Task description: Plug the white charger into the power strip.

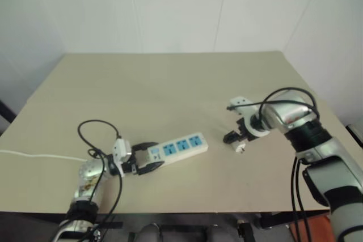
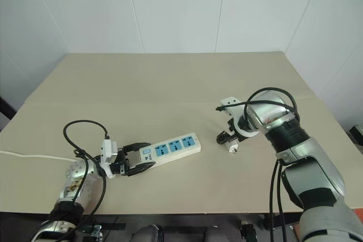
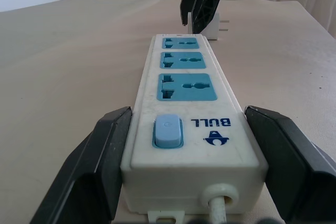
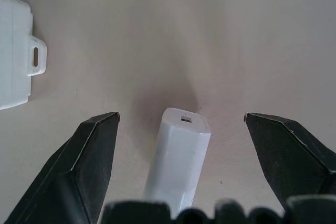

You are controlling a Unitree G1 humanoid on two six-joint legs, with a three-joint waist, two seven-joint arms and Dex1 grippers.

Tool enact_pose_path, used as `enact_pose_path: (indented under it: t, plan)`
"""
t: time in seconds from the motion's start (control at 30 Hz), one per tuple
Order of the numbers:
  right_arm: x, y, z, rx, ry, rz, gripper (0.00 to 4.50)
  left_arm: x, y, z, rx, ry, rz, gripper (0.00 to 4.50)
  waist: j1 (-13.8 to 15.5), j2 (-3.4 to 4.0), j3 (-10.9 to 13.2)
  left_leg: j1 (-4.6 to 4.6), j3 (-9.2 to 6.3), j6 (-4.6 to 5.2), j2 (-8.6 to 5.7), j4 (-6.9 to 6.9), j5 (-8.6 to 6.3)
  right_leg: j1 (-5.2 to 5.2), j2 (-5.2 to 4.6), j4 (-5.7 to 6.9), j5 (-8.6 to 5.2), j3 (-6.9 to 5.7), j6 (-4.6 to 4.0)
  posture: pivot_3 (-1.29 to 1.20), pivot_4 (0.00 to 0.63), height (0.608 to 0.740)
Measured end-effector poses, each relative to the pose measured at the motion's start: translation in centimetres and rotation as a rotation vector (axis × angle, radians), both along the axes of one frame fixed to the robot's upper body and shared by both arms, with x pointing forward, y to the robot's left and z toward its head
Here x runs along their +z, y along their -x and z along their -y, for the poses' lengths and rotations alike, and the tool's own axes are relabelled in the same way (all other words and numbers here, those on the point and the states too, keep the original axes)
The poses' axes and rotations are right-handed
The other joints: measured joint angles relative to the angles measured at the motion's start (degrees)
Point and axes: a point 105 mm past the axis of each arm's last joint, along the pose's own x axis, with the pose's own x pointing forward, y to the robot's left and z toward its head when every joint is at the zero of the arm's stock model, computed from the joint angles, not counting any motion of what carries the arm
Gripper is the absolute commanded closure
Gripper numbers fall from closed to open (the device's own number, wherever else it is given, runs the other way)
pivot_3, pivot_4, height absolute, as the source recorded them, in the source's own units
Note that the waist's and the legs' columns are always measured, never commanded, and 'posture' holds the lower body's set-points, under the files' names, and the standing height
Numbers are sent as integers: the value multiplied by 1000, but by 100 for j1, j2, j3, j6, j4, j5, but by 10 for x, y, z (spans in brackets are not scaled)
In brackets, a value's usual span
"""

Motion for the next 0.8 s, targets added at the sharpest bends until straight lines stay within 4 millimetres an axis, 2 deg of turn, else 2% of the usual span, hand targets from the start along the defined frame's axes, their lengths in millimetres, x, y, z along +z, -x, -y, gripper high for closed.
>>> enact_pose_path:
  t: [0.07, 0.17, 0.27, 0.3, 0.47, 0.63, 0.8]
  plan:
    - [-2, 1, 0, -1, -1, -6, 0, 0, 0, 0, 0, 0, 0, 1266, 0, 0, -2, 0, 0, 0, 0, 0, 0, 0, 0, 0, 0, 0, 0, 0, 150, 740]
    - [-3, 1, 1, -1, -2, -10, 594, 0, 0, 0, 3, 0, 0, 1266, 0, 0, -2, 0, 0, 0, 0, 0, 0, 0, 0, 0, 0, 0, 0, 0, 150, 740]
    - [-3, 1, 0, 0, -3, -11, 1490, 0, 0, 0, 7, 0, 0, 1266, 0, 0, -3, 0, 0, 0, 0, 0, 0, 0, 0, 0, 0, 0, 0, 0, 150, 740]
    - [-3, 2, 0, 1, -5, -12, 1917, 0, 1, 0, 8, 1, 0, 1266, -1, 0, -3, 1, 0, 0, 0, 0, 0, 0, 0, 0, 0, 0, 0, 0, 150, 740]
    - [-3, 2, -1, 6, -12, -18, 3348, -1, 1, 0, 11, 1, 1, 1266, 0, 0, -3, 1, 0, 0, 0, 0, 0, 0, 0, 0, 0, 0, 0, 0, 150, 740]
    - [0, 4, -1, 38, 25, 2, 3368, 0, 1, 0, 10, 1, 0, 1266, 3, 0, -5, 0, 0, 0, 0, 0, 0, -1, 0, 0, 0, 0, 0, 0, 150, 740]
    - [27, 11, -8, 182, 67, 130, 3368, 1, 4, 0, -17, -11, -25, 1266, -20, 0, -5, -4, 0, 1, 2, -6, -1, -5, 1, -8, -1, 0, 1, 0, 150, 740]
